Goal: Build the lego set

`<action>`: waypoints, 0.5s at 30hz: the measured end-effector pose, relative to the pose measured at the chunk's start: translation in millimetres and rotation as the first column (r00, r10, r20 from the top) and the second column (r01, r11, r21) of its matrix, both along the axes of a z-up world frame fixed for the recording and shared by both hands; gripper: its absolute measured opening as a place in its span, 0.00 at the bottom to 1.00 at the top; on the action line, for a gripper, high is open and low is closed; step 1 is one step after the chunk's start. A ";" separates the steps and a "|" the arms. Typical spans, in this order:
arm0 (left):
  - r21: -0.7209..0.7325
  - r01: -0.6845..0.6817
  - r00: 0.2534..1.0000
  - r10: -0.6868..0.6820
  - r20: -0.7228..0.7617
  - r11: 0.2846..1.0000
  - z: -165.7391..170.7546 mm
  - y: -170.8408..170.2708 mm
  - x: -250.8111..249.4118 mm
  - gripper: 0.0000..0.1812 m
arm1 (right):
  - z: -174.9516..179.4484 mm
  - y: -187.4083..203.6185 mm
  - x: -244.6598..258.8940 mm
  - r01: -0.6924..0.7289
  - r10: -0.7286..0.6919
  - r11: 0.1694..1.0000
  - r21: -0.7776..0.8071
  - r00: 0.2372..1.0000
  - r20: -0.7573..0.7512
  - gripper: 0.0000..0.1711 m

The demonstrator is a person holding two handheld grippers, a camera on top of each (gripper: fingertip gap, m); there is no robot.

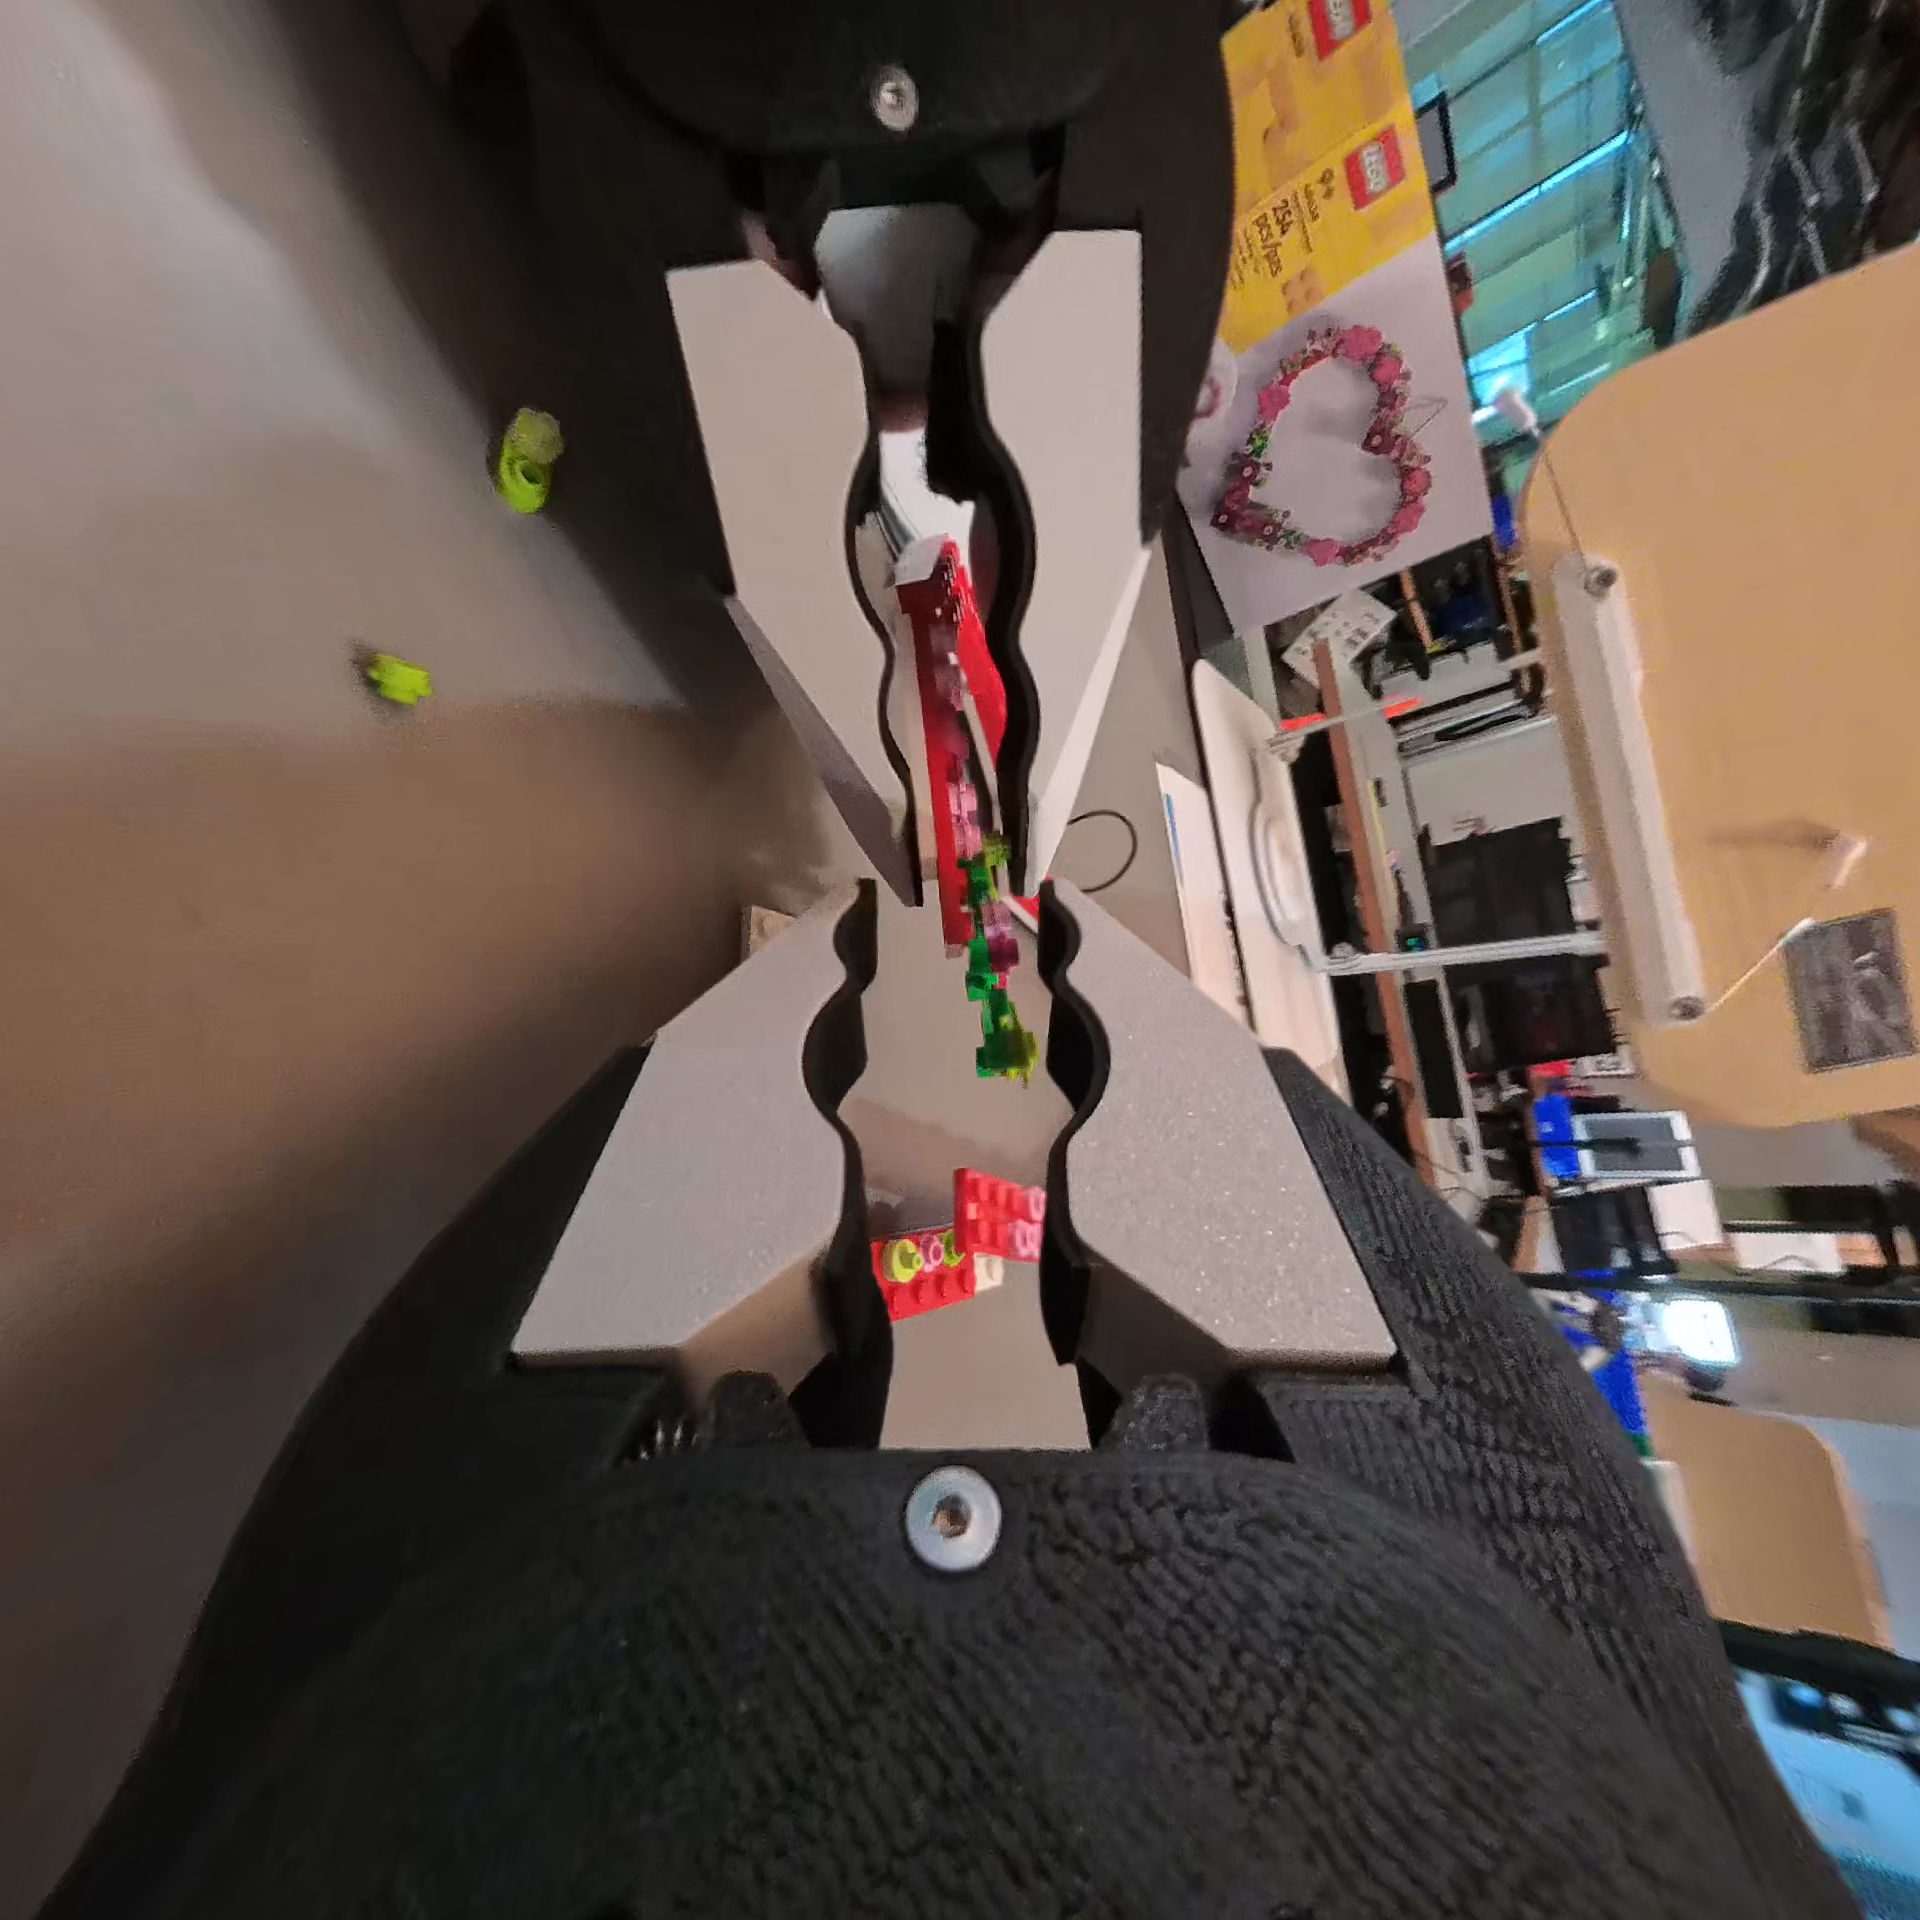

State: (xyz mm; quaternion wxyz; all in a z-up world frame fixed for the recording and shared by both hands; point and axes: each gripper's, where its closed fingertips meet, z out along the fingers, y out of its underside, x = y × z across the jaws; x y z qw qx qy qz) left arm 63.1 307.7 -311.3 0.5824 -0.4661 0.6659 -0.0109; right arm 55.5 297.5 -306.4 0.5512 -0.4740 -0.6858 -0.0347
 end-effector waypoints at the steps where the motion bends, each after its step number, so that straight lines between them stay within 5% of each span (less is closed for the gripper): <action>1: 0.004 0.000 1.000 0.000 -0.004 1.000 -0.3 -0.2 0.2 0.09 | -0.1 -0.2 -0.1 -0.003 0.003 1.000 0.025 1.000 0.013 0.17; 8: -0.002 0.000 1.000 0.000 0.015 1.000 2.4 0.0 -0.1 0.09 | 5.2 1.1 3.1 -0.004 0.004 0.998 0.069 1.000 0.006 0.07; 15: -0.009 0.002 1.000 -0.002 0.015 1.000 1.7 -0.6 -0.1 0.09 | 4.2 0.4 3.0 0.002 -0.006 0.997 -0.074 0.999 -0.052 0.06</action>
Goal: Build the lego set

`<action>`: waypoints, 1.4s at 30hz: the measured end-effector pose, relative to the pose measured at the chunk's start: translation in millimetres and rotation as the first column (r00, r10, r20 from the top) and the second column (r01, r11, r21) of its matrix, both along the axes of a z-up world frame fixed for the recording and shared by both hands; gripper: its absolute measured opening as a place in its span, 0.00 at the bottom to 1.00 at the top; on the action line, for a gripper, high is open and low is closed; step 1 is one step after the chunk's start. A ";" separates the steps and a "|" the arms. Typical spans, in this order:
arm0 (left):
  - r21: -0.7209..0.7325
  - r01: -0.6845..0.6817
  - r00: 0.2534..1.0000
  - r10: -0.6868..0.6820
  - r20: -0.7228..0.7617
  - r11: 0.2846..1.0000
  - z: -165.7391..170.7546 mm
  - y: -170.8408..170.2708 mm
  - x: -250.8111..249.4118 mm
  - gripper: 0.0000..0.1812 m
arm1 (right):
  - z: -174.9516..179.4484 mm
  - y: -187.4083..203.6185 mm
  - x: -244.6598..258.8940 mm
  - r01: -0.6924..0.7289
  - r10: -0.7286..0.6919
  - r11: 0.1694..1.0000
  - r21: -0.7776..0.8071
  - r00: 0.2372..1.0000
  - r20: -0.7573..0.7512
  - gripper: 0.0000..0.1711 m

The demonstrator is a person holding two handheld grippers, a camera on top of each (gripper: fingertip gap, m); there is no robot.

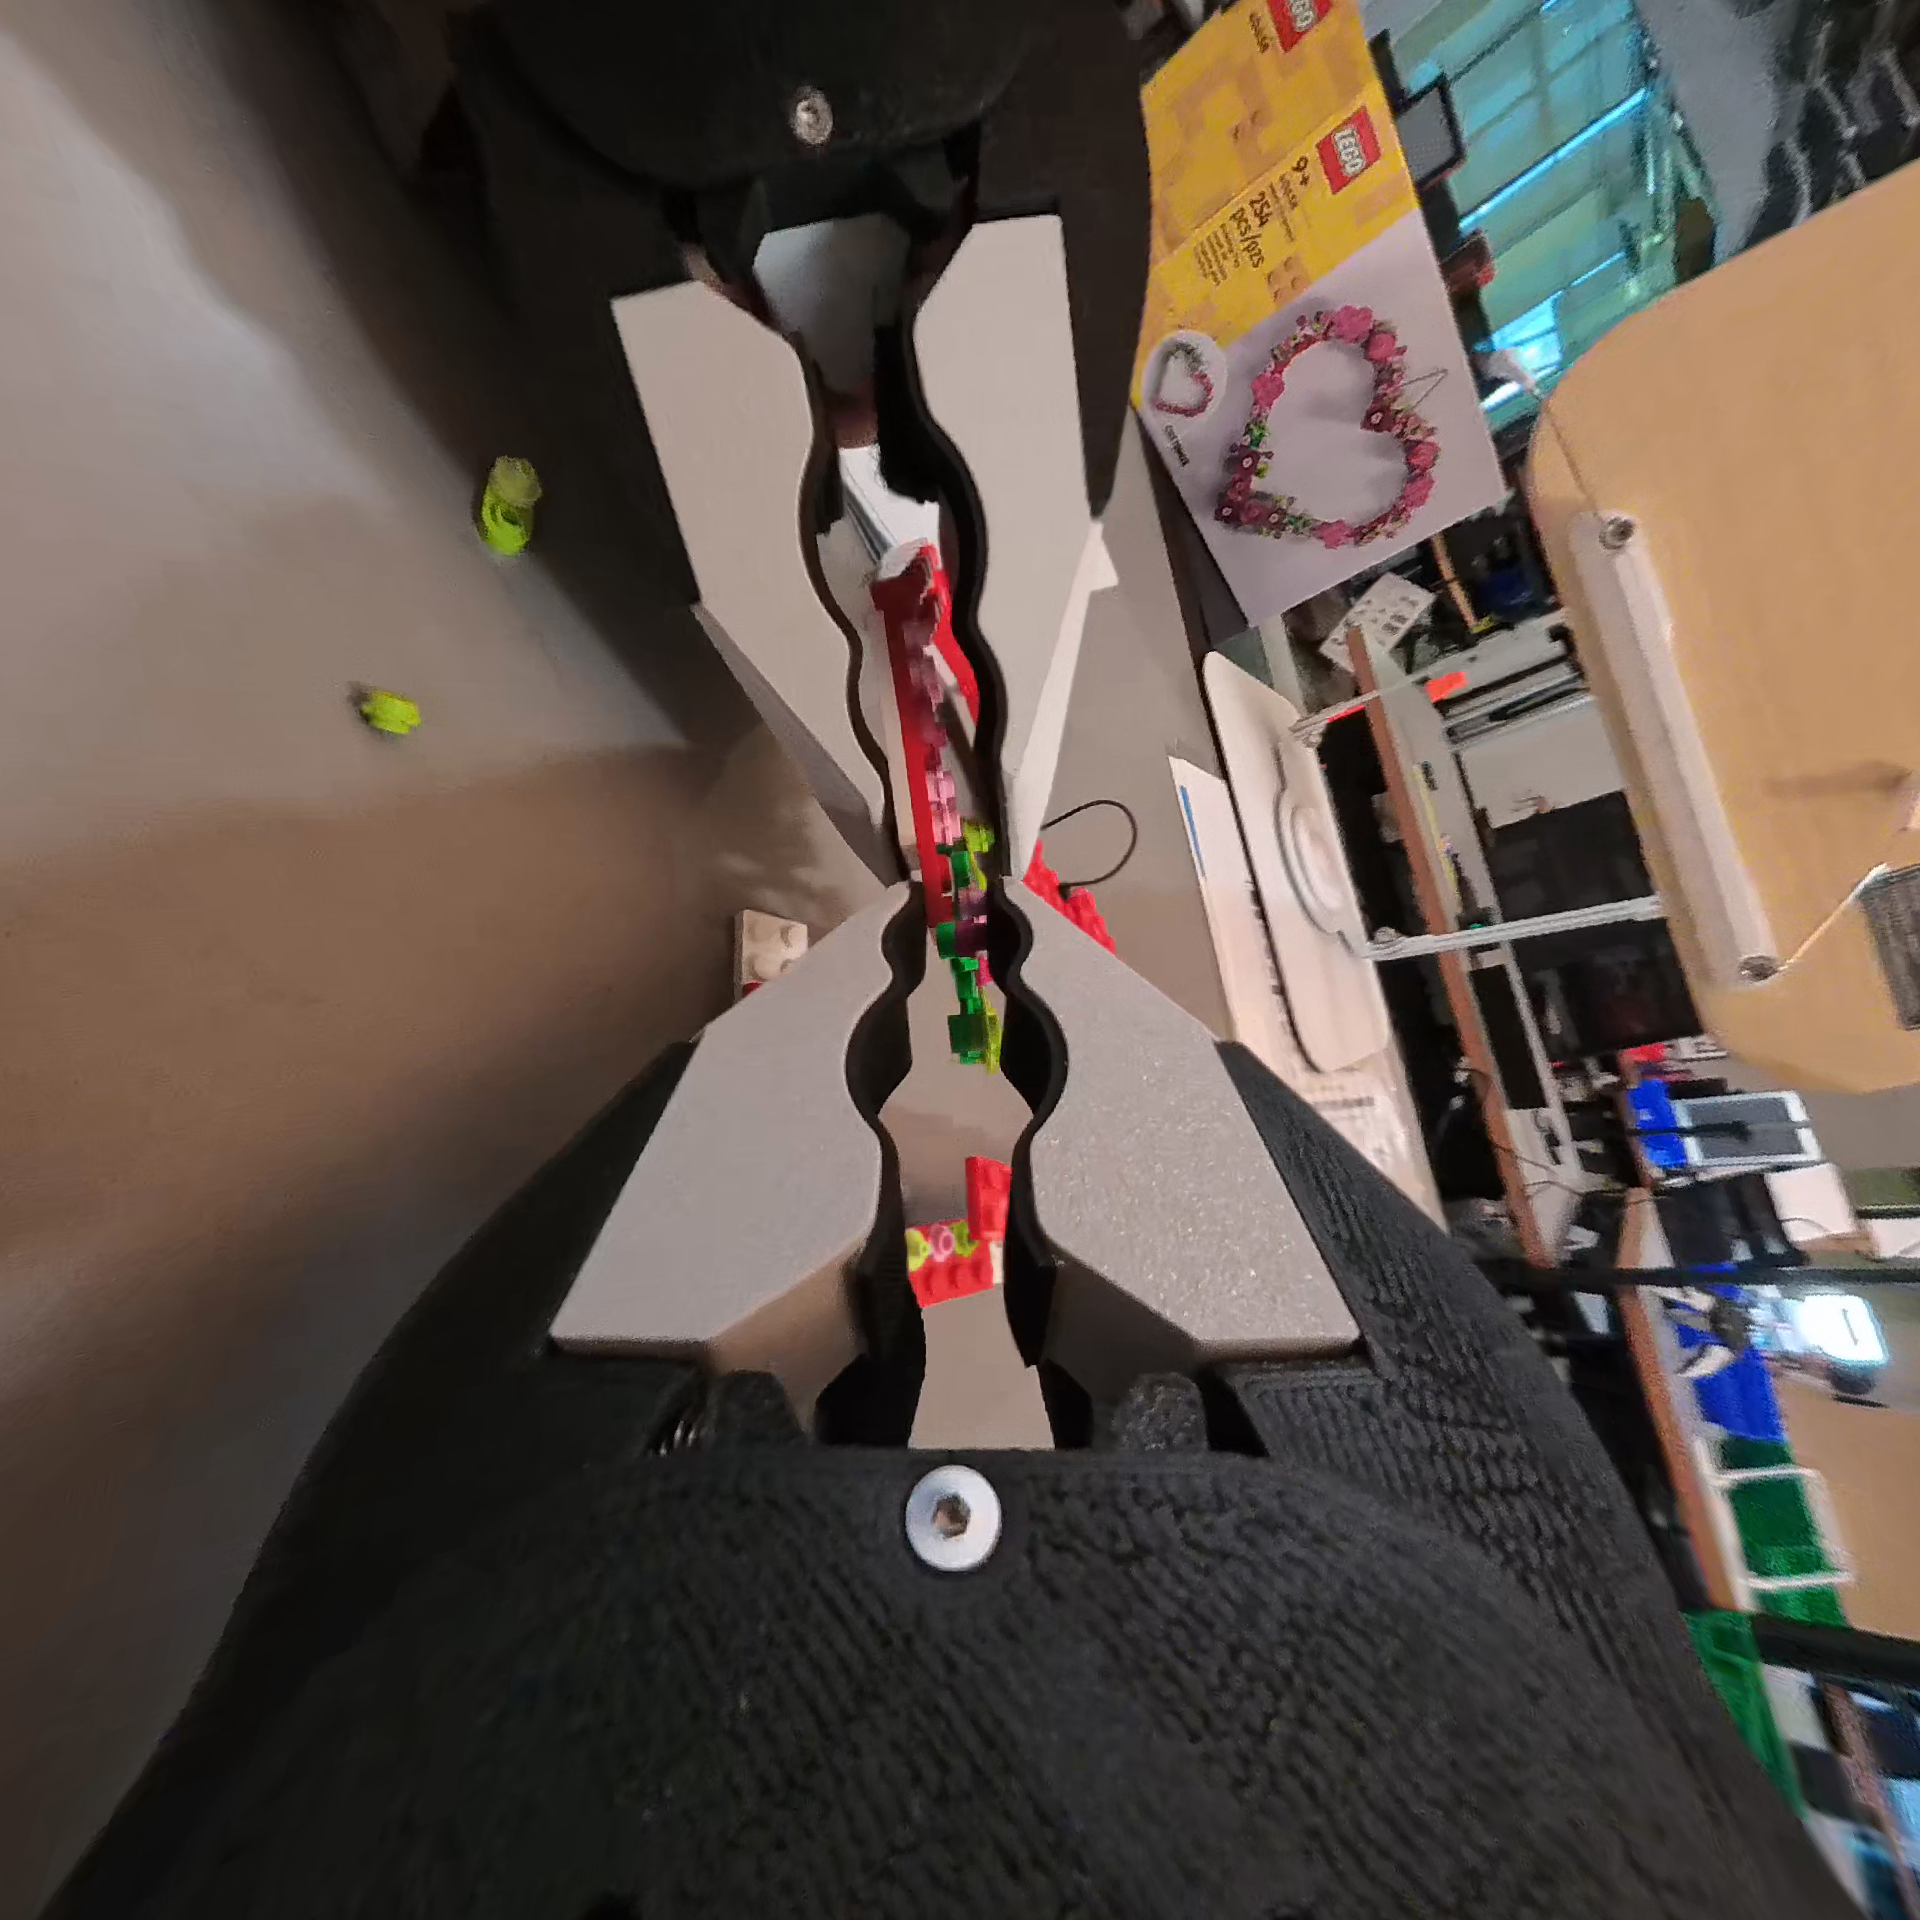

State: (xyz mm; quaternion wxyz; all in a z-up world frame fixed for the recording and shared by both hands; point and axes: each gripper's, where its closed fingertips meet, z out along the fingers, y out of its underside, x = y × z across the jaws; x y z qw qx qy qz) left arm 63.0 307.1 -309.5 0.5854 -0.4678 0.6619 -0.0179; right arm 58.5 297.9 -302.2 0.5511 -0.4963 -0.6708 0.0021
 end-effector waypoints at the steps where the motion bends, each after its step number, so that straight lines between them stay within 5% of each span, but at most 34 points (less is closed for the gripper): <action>1: 0.000 0.000 1.000 0.000 -0.001 1.000 -0.1 -0.1 0.0 0.09 | -0.2 -0.2 -0.1 0.000 -0.001 1.000 -0.021 1.000 -0.008 0.06; 8: -0.007 0.002 1.000 -0.002 -0.005 1.000 -1.1 -0.4 -0.2 0.09 | -1.3 -0.5 -0.5 0.010 -0.017 0.991 -0.134 0.999 -0.050 0.06; 22: 0.055 0.011 0.998 -0.007 -0.069 0.998 -6.9 -1.2 -1.0 0.09 | -8.2 -1.3 -1.0 0.015 -0.018 0.998 -0.068 0.998 -0.052 0.06; 25: 0.068 0.020 0.997 -0.016 -0.069 0.997 -6.4 -3.7 0.3 0.09 | -6.3 -4.6 -1.0 -0.001 0.002 1.000 0.014 0.999 -0.046 0.25; 28: 0.070 0.020 0.998 -0.016 -0.064 0.997 -5.8 -4.1 0.0 0.09 | 4.4 -9.5 0.3 -0.027 0.034 0.995 0.097 0.996 -0.079 0.33; 42: 0.098 0.044 0.999 -0.042 -0.024 0.994 2.8 -7.5 -5.2 0.09 | 18.1 -22.7 23.6 -0.074 0.095 0.991 0.109 0.973 -0.208 0.32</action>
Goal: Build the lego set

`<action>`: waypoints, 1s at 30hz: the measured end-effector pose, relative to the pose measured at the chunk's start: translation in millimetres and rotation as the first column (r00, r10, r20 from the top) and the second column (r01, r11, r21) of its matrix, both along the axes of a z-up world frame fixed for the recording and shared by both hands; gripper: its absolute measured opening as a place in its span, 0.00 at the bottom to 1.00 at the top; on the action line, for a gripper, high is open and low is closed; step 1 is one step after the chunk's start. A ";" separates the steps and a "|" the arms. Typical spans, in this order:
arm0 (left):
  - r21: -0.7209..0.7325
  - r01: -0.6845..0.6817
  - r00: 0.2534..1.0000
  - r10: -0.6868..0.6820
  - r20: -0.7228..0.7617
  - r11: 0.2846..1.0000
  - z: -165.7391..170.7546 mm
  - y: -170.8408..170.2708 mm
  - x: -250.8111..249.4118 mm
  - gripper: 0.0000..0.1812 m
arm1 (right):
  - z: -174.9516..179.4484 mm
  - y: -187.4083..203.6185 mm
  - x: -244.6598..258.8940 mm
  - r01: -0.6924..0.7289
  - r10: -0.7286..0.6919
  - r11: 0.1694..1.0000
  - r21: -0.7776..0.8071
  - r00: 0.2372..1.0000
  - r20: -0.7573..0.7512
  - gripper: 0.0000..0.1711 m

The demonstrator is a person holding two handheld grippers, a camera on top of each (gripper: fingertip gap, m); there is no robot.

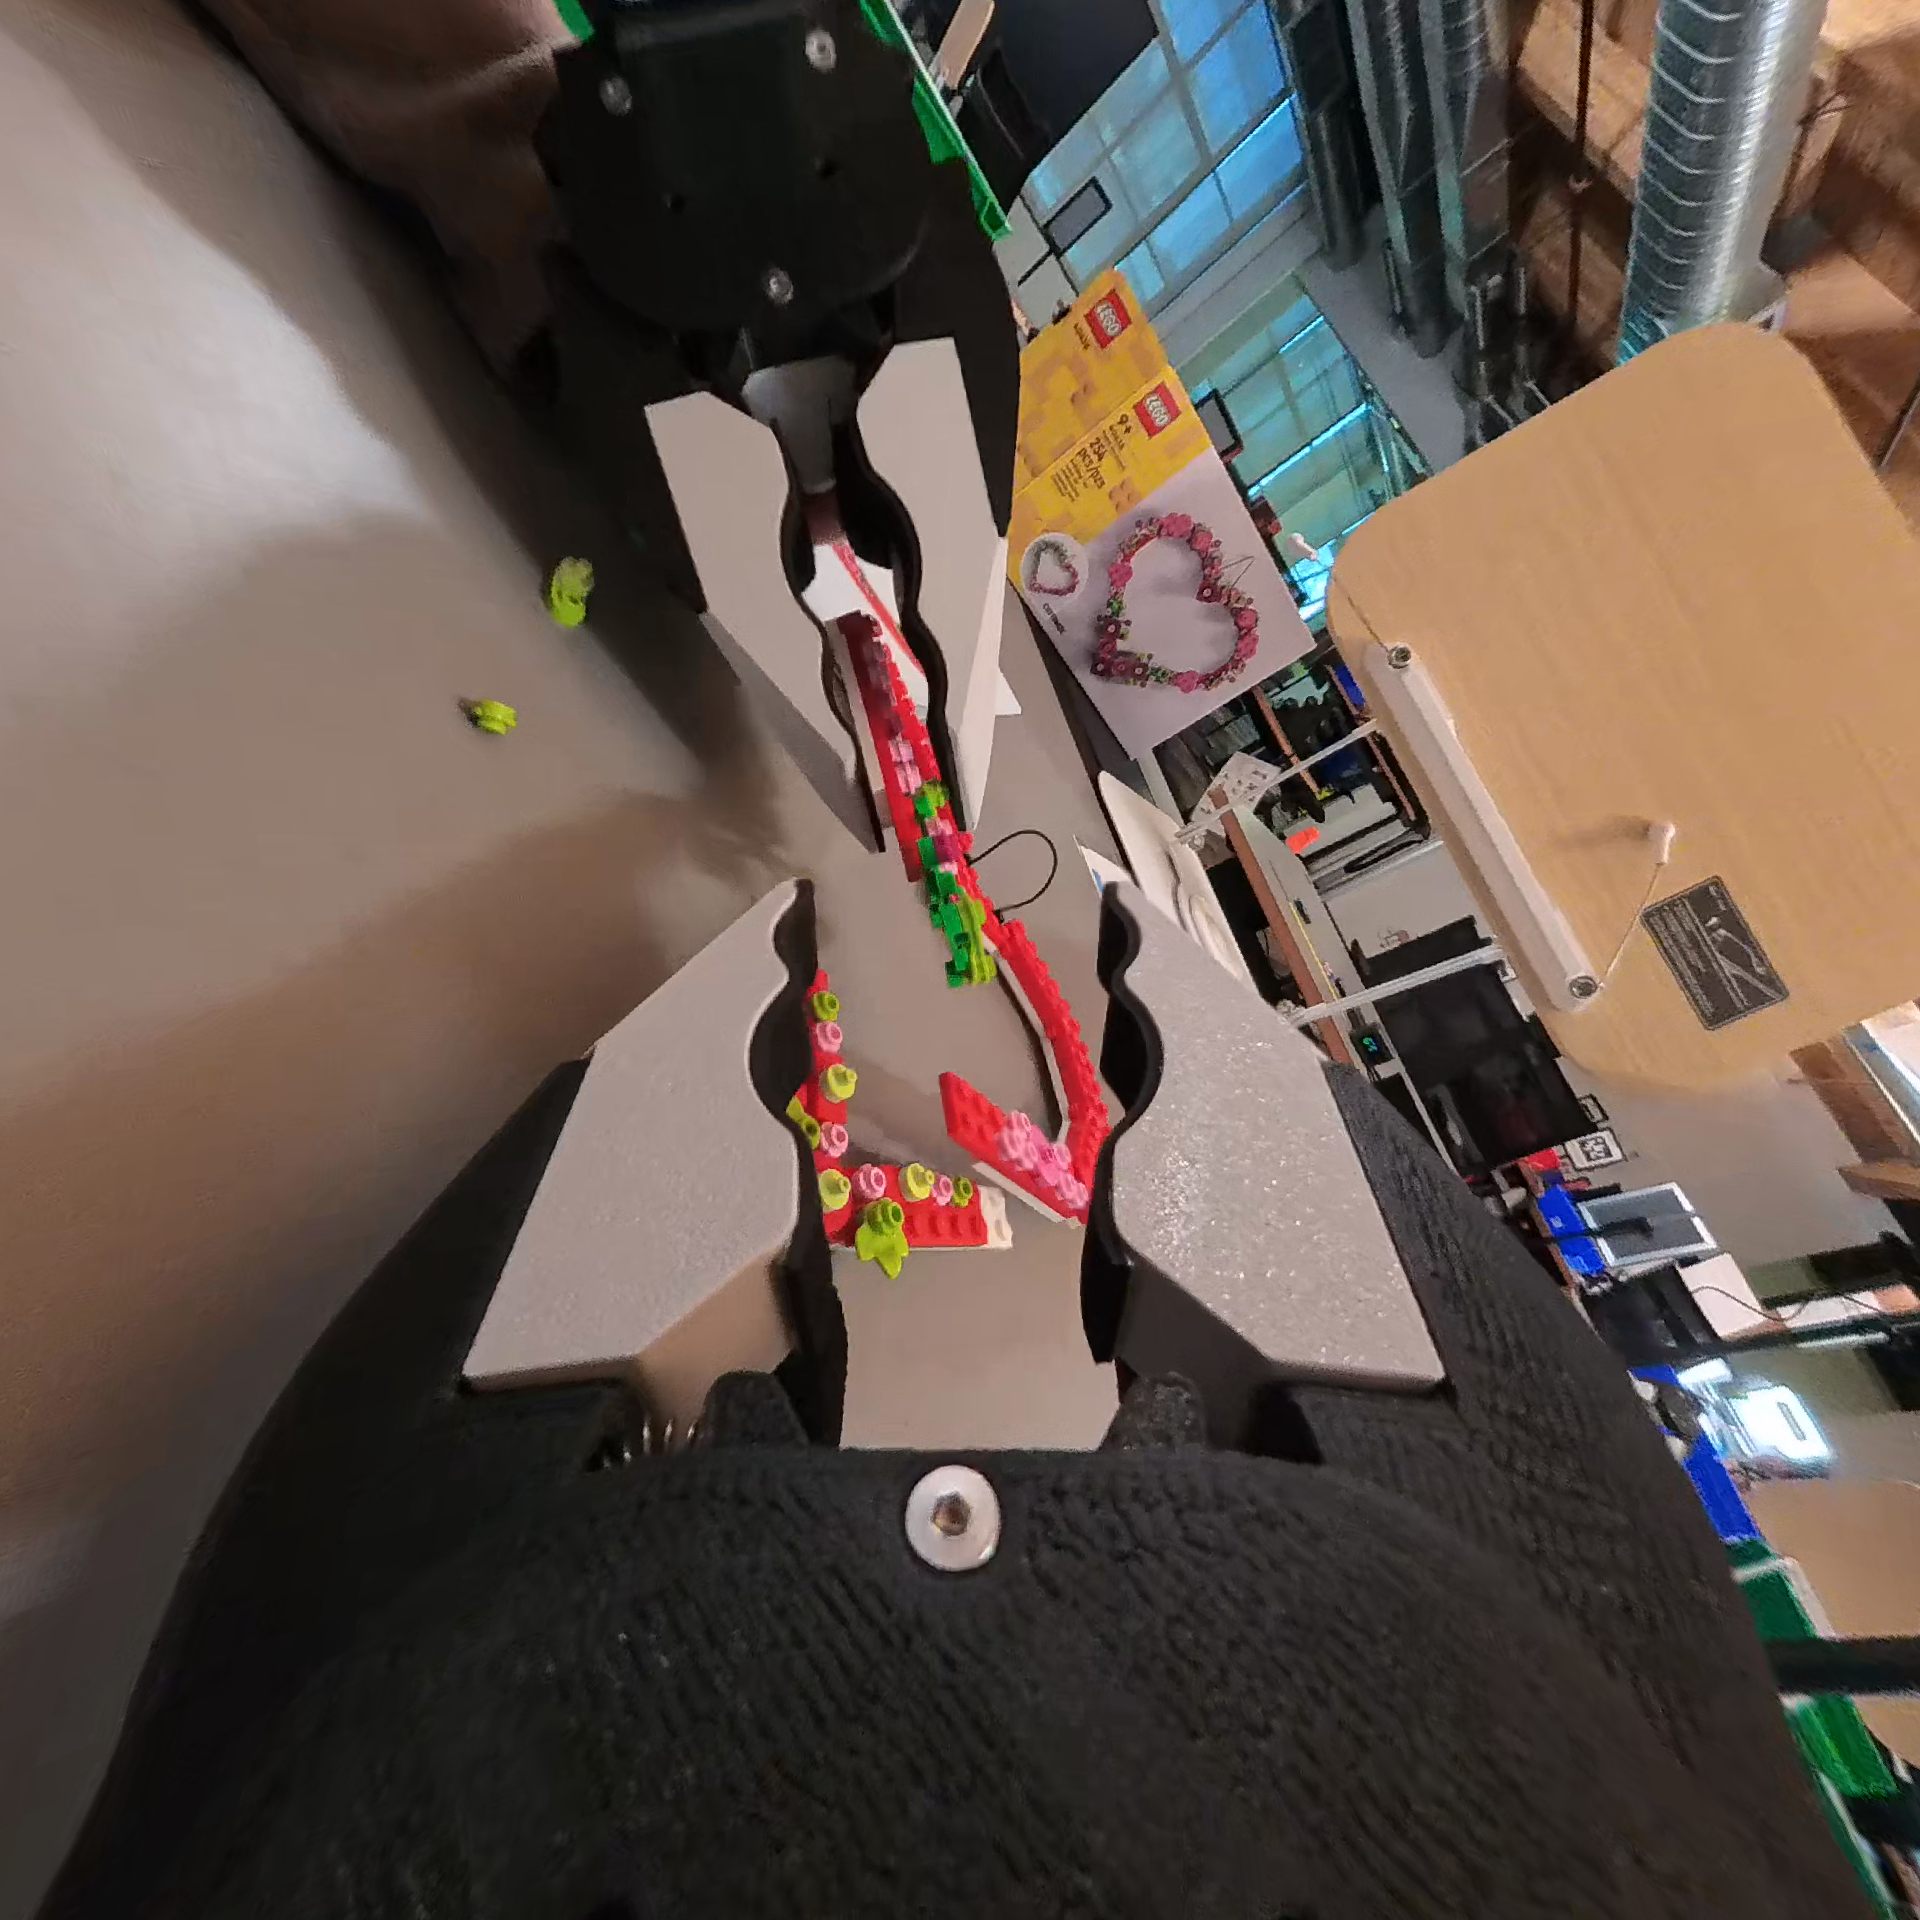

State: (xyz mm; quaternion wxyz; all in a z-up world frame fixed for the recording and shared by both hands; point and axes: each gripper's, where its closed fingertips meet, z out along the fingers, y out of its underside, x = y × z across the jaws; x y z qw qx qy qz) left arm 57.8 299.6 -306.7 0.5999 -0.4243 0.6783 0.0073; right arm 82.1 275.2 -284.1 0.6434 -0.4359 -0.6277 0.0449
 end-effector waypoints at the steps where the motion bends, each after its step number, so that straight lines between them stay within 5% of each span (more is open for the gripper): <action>1: -0.003 0.005 1.000 -0.005 0.004 1.000 0.5 -0.4 0.0 0.09 | 1.0 -1.2 -0.7 -0.007 0.007 1.000 -0.005 1.000 -0.007 0.31; 10: 0.116 0.049 0.996 -0.040 -0.079 0.992 -5.2 -5.3 1.7 0.09 | -2.8 6.0 1.7 -0.015 0.014 0.999 -0.036 1.000 -0.014 0.30; 30: 0.142 0.091 0.989 -0.073 -0.128 0.986 -10.8 -6.8 1.5 0.09 | -4.2 3.1 0.0 -0.106 0.100 0.986 -0.127 0.994 -0.051 0.26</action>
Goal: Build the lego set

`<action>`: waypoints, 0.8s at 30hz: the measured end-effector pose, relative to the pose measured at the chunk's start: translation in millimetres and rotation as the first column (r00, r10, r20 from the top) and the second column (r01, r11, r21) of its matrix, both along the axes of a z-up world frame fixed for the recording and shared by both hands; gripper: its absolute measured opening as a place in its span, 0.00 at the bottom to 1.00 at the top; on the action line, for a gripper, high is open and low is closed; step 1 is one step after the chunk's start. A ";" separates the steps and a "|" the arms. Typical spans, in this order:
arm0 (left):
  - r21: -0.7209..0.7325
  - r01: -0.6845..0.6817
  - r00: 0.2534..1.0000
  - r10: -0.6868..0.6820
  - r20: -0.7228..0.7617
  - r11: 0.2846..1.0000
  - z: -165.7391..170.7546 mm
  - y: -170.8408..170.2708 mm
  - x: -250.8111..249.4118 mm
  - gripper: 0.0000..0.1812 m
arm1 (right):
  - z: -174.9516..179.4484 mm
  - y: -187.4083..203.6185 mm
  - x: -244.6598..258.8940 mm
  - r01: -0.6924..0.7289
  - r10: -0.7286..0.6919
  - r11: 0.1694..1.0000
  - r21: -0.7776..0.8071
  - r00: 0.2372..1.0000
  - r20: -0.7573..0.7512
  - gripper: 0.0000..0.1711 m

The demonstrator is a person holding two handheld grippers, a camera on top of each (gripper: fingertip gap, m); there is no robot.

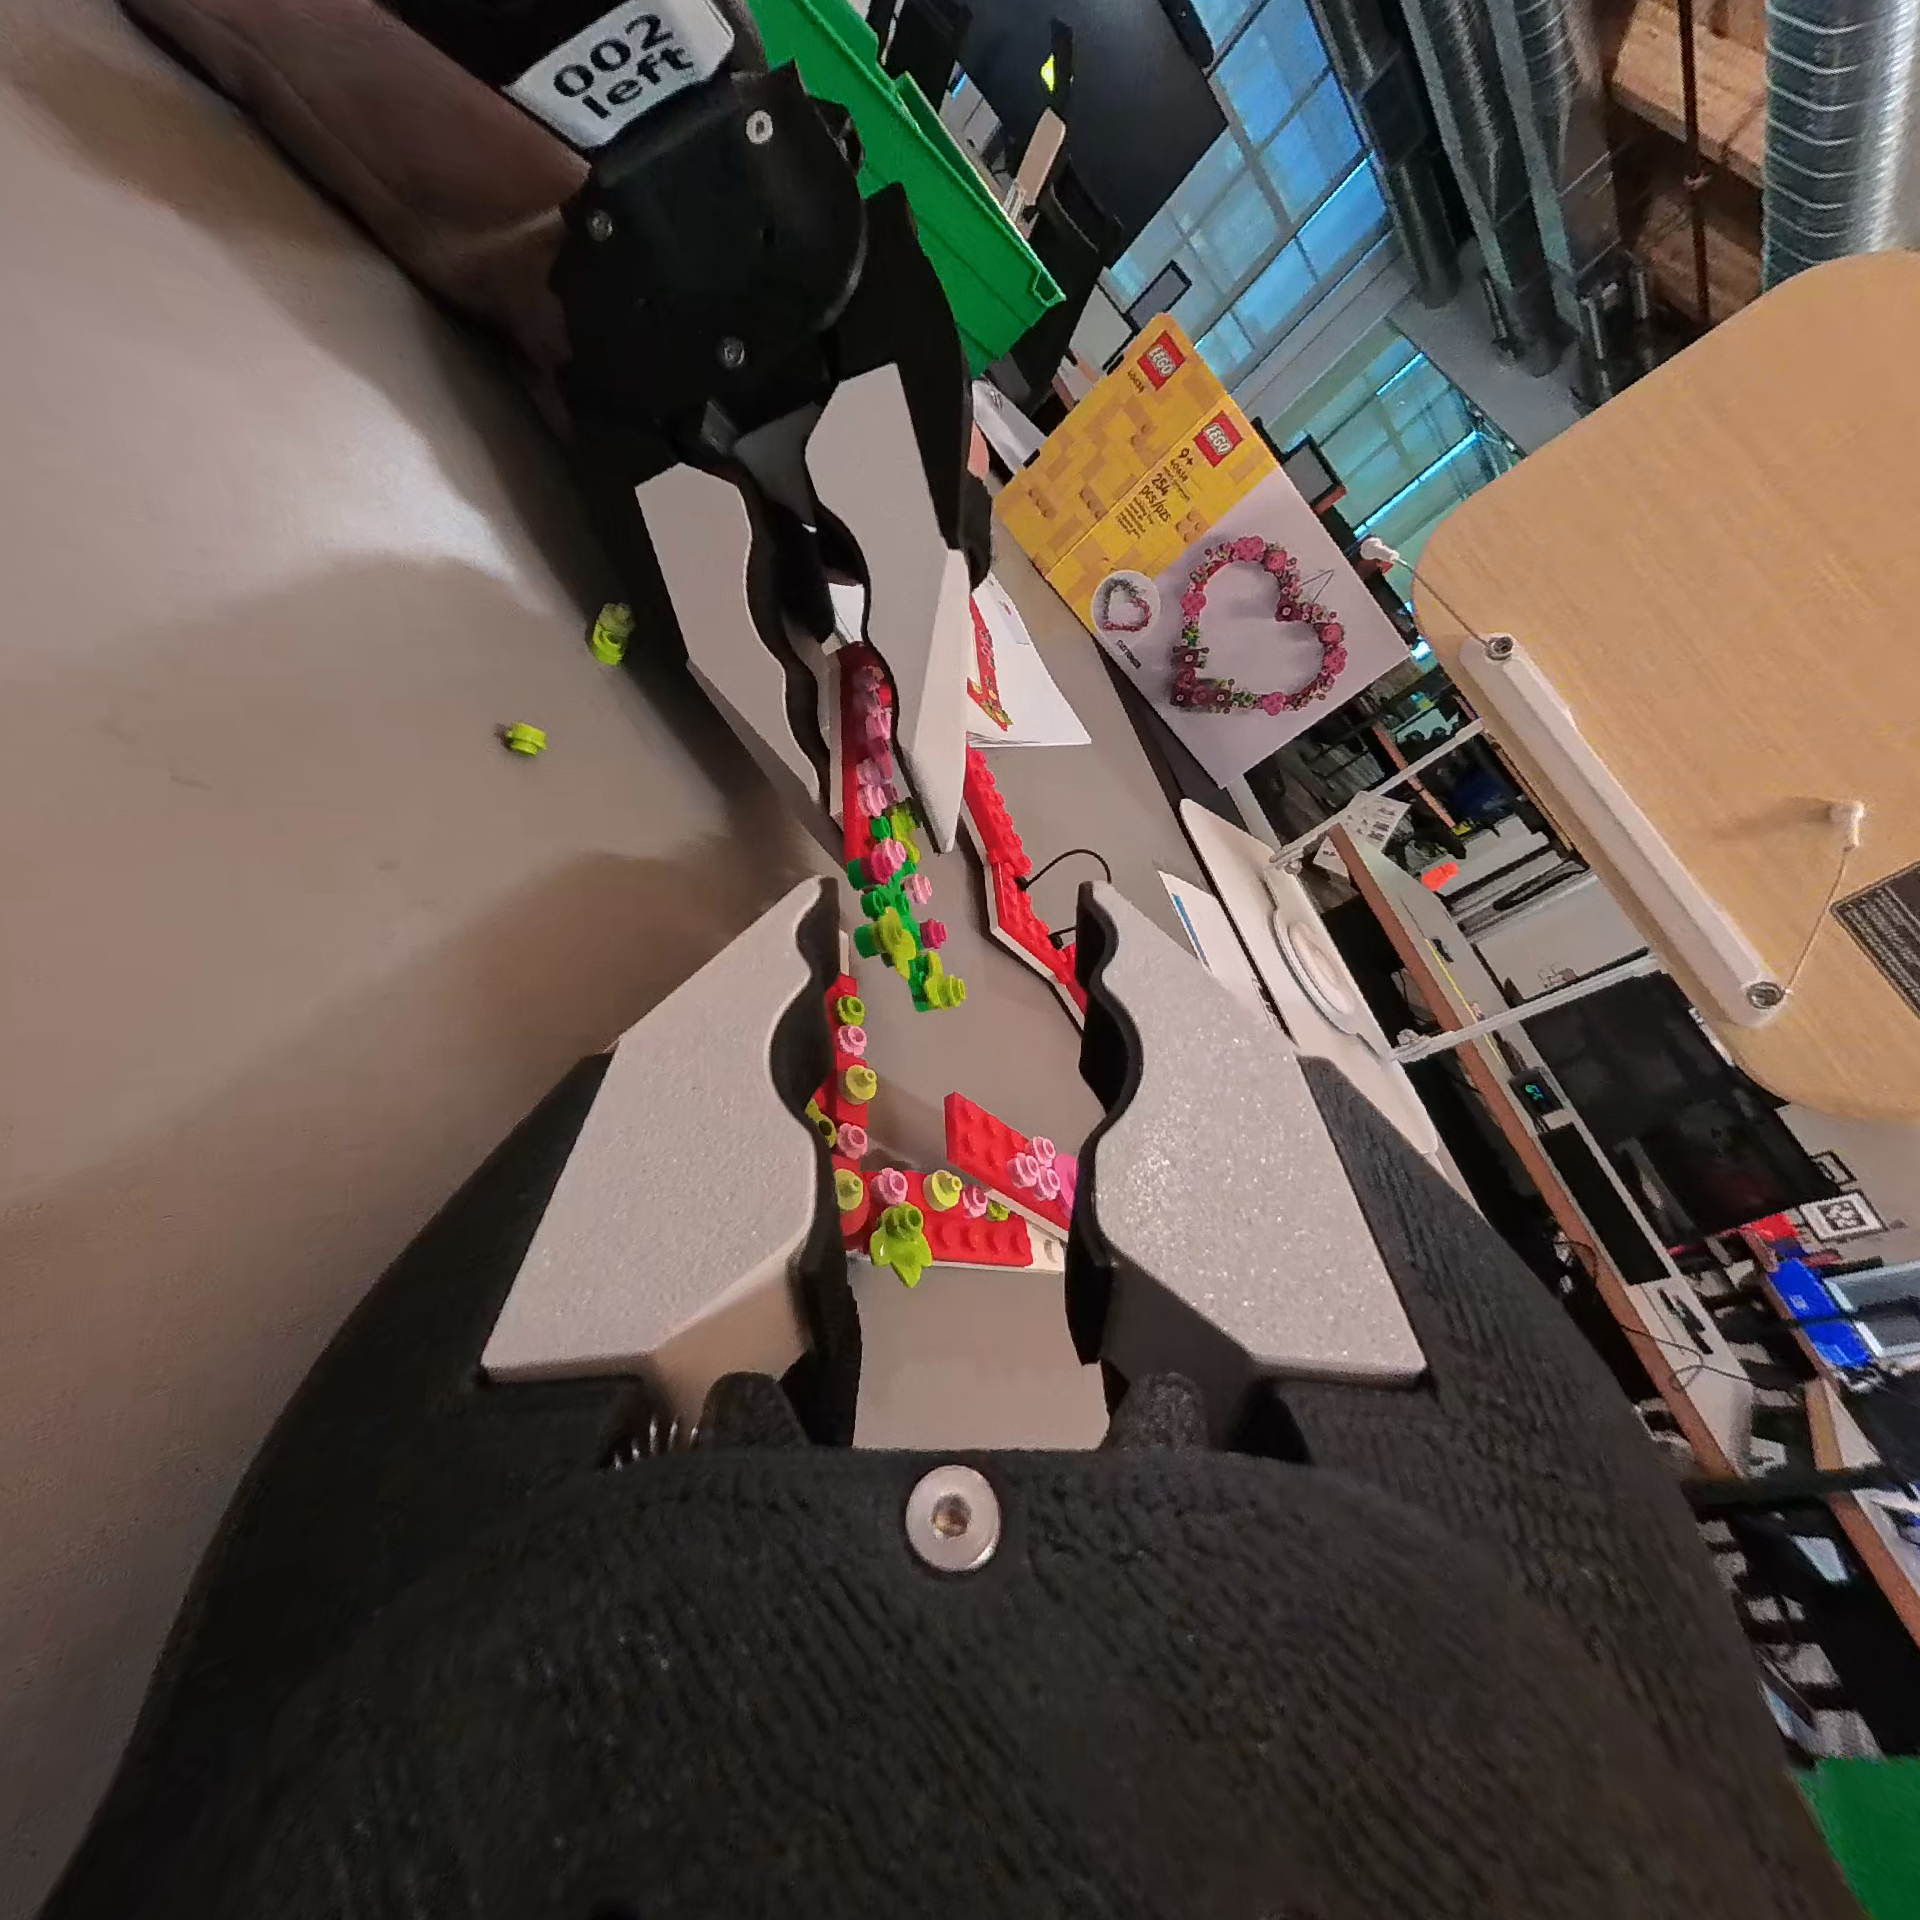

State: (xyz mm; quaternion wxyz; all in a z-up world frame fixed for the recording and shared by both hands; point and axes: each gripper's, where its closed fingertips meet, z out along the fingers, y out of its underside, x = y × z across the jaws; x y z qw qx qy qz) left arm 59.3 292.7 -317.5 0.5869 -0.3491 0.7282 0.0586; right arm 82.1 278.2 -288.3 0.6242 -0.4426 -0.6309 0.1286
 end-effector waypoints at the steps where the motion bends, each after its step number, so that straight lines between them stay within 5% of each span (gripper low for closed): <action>1: 0.004 0.003 1.000 -0.003 -0.005 1.000 -0.4 -0.3 0.1 0.09 | 0.2 -0.2 -0.1 -0.002 0.002 1.000 -0.002 1.000 -0.002 0.26; 14: -0.113 -0.027 0.994 0.039 0.107 0.993 12.2 7.4 -1.5 0.09 | 8.7 3.7 3.2 -0.002 -0.001 0.999 -0.048 0.998 -0.066 0.25; 24: -0.021 -0.007 1.000 0.007 0.020 1.000 3.3 2.6 -0.8 0.09 | 7.6 3.6 3.4 0.000 -0.003 0.999 -0.053 0.998 -0.060 0.25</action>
